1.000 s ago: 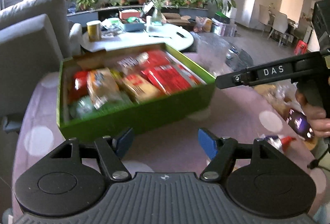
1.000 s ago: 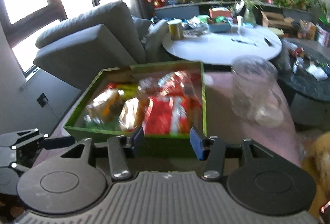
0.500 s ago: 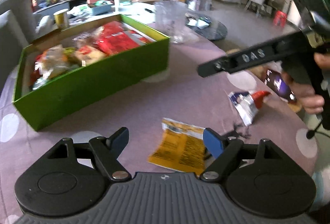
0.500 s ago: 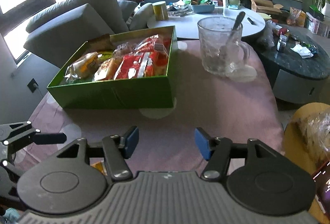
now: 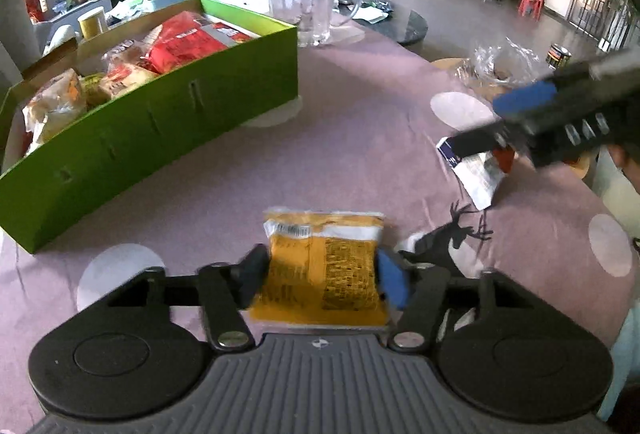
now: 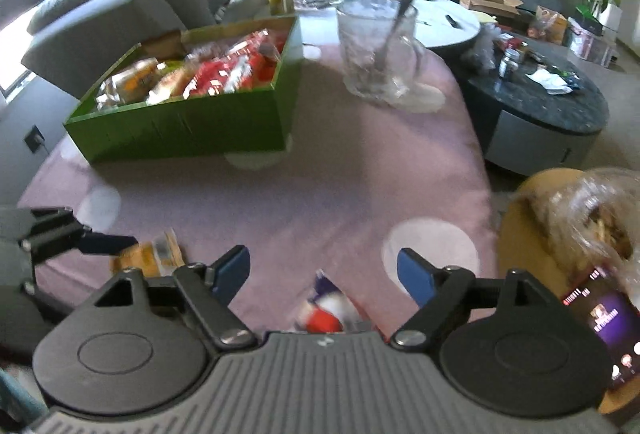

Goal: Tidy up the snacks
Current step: 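Grasp the yellow packet with the left gripper while the right grasps the red-white-blue packet, then carry the yellow packet with the left gripper while the right carries its packet over the box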

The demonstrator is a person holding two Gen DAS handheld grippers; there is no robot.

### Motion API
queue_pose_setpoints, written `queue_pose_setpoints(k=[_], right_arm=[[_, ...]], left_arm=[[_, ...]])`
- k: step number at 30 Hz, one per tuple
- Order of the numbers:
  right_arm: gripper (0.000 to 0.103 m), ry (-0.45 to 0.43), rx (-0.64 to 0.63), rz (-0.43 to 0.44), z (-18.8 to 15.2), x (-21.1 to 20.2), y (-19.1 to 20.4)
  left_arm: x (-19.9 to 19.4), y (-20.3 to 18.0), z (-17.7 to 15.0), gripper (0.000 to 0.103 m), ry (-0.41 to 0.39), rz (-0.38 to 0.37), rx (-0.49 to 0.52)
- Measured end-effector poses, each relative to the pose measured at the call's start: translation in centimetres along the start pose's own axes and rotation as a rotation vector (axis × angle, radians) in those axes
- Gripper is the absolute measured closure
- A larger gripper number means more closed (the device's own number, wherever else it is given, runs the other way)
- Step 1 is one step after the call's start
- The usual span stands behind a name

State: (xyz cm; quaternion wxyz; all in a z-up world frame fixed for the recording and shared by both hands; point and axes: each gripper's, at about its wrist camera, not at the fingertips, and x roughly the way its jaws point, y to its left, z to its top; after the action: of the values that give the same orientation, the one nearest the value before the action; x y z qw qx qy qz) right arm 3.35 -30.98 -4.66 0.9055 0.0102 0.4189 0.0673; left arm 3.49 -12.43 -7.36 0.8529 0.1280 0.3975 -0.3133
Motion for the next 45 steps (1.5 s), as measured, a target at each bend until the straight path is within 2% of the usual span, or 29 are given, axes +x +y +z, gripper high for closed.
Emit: queue_pose_setpoints(k=[3,5,10,13,16,31,45], right_arm=[[0.008,0.021,-0.012,0.022,-1.0,0.1,-0.2],[0.008,0.033,-0.027,0.031,-1.6,0.4,-0.2],[0.008,0.053,-0.055,0.022,-2.0,1.3,0.7],[0.009,0.051,-0.085,-0.018,-2.1,1.5,1.4],[0.011,0.045,-0.079,0.004,-2.0,1.2,1.6],[0.012,-0.067,-0.086,0.142,1.0,0.9,5.1],[0.012,-0.136,-0.06,0.194,3.7,0.3,6.2]], left_arm=[[-0.3,0.7,-0.1,0.053,0.0,-0.011,-0.033],[-0.4,1.3,-0.1,0.053,-0.002,0.009,-0.054],[-1.4,2.8,-0.3,0.053,-0.031,0.047,-0.111],[-1.9,3.3,-0.4,0.053,-0.046,0.062,-0.124],[-2.1,3.8,-0.4,0.053,-0.058,0.066,-0.141],[-3.2,5.3,-0.4,0.053,-0.099,0.105,-0.178],[-4.7,6.4,0.3,0.053,-0.153,0.127,-0.202]])
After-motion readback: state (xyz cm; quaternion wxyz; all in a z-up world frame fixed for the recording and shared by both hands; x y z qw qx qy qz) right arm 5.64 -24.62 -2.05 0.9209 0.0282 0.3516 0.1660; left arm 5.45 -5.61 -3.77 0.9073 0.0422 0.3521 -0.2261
